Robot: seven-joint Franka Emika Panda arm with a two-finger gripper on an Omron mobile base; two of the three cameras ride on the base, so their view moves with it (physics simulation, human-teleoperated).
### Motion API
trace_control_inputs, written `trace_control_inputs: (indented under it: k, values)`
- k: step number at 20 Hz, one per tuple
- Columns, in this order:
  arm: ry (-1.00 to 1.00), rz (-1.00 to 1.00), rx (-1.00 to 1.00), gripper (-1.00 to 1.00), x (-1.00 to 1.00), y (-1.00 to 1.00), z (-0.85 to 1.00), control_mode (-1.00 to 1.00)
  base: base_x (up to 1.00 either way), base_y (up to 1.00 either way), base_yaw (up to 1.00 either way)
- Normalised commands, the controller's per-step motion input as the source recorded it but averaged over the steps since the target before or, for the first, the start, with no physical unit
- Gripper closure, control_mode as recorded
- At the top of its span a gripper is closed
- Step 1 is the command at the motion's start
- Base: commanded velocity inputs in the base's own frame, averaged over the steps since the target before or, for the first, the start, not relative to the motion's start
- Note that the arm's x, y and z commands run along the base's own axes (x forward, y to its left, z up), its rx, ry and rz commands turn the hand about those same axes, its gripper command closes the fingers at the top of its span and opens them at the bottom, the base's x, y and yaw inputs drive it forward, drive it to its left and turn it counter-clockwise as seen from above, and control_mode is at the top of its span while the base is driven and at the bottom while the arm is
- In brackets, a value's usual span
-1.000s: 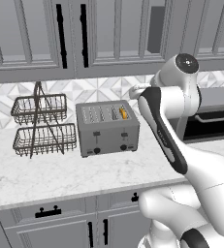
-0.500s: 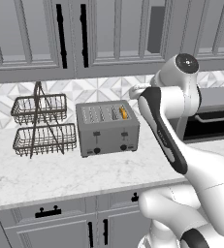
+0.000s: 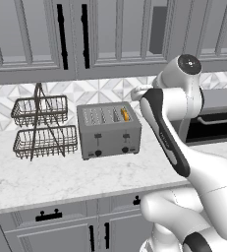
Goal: Start the toaster. Once the lever pops up, take the bread to the plate on the dining counter.
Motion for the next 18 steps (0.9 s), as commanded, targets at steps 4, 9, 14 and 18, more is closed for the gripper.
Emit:
trace_control_inputs:
  k: [4,9,14,18]
  values:
    - [0.00,0.00,0.00,-1.00,0.00,0.00,0.00,-1.00,0.00,0.00,0.00]
    - [0.00,0.00,0.00,-1.00,0.00,0.00,0.00,-1.00,0.00,0.00,0.00]
    - [0.00,0.00,0.00,-1.00,0.00,0.00,0.00,-1.00,0.00,0.00,0.00]
    - [0.00,0.00,0.00,-1.00,0.00,0.00,0.00,-1.00,0.00,0.00,0.00]
